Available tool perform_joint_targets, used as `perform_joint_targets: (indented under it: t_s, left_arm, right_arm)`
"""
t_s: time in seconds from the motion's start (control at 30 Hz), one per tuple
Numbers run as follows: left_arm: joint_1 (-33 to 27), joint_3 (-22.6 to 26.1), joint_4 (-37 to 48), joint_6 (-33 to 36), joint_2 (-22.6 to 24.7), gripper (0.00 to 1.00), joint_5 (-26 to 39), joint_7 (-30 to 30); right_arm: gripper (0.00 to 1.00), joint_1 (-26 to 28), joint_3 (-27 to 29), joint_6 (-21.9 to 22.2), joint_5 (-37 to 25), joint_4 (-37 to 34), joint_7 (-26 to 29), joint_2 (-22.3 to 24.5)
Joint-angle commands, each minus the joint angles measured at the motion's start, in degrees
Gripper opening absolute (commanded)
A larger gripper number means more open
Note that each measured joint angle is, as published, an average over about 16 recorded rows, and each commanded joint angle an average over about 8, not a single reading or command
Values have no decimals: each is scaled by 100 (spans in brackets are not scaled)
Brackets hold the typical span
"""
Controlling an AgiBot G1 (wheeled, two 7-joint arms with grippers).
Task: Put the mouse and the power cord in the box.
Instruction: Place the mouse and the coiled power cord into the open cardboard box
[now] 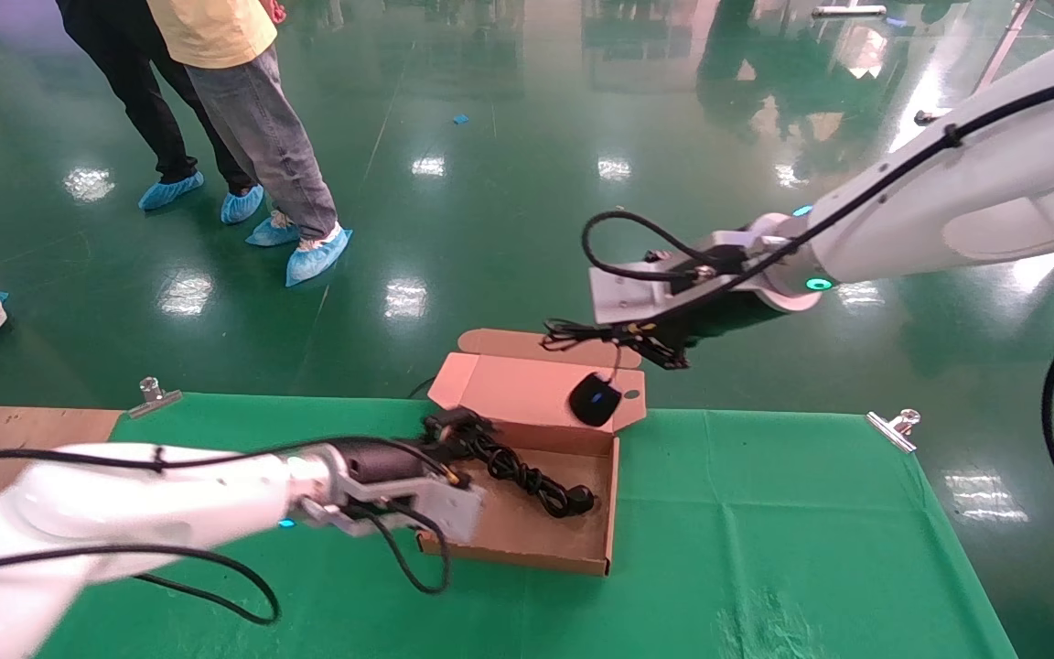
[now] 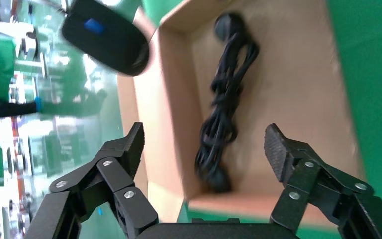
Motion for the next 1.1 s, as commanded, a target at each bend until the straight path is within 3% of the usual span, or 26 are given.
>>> perform_joint_targets:
  t_s: [0.03,0.53,0.87,1.1]
  left_arm:
    - [-76,-91,155,111,-75,100,-113,100]
    - [-421,-564,1323,955,-583,100,-726,870]
    - [-380,-702,1887,1137,-607,100,-917,1210]
    - [-473,-756,2069,1240,-542,100,-993,1316]
  right_arm:
    - [0,-22,0,112,26,107,24,-15]
    - [0,-661,-440,1059,379,1222,538,-68]
    - [0,-874,-841,1270,594,1461,840,-65]
    - [0,-722,-1010,1336,737,1543,980,-67]
